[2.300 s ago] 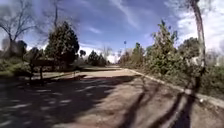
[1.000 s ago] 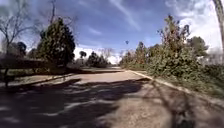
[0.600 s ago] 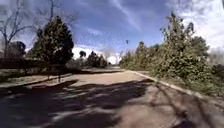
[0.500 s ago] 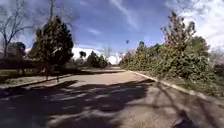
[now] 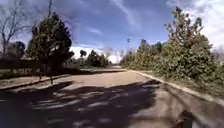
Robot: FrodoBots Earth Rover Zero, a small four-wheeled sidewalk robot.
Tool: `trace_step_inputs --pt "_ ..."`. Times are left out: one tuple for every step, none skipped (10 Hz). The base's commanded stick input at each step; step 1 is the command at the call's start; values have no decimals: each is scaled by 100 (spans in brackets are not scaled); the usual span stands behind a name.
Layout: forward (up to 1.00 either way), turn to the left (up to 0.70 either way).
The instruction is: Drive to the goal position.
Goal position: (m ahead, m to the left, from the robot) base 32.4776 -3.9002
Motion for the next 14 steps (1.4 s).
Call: trace_step_inputs --pt "100 0" --pt "100 0" --pt "100 0" --pt "100 0" --pt "100 0" --pt "100 0" --pt "100 0" --pt "100 0" --pt "100 0" --pt "100 0" --pt "100 0" --pt "100 0" --pt "100 0" --pt "100 0"
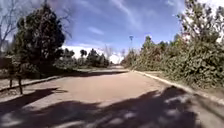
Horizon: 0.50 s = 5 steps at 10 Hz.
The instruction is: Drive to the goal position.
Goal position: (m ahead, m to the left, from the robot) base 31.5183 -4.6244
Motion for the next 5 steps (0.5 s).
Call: trace_step_inputs --pt "100 0" --pt "100 0" --pt "100 0" --pt "100 0" --pt "100 0"
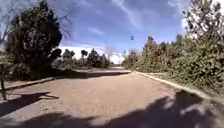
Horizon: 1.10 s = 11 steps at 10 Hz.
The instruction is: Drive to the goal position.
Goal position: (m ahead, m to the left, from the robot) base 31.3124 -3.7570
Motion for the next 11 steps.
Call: trace_step_inputs --pt "100 0" --pt "100 0" --pt "100 0" --pt "100 0" --pt "100 0" --pt "100 0" --pt "100 0" --pt "100 0" --pt "100 0" --pt "100 0" --pt "100 0"
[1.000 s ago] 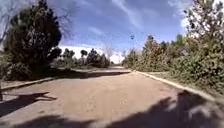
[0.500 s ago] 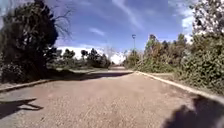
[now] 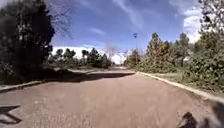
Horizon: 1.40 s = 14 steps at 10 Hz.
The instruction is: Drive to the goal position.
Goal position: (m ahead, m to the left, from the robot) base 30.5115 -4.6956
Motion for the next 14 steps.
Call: trace_step_inputs --pt "100 0" --pt "100 0" --pt "100 0" --pt "100 0" --pt "100 0" --pt "100 0" --pt "100 0" --pt "100 0" --pt "100 0" --pt "100 0" --pt "100 0" --pt "100 0" --pt "100 0" --pt "100 0"
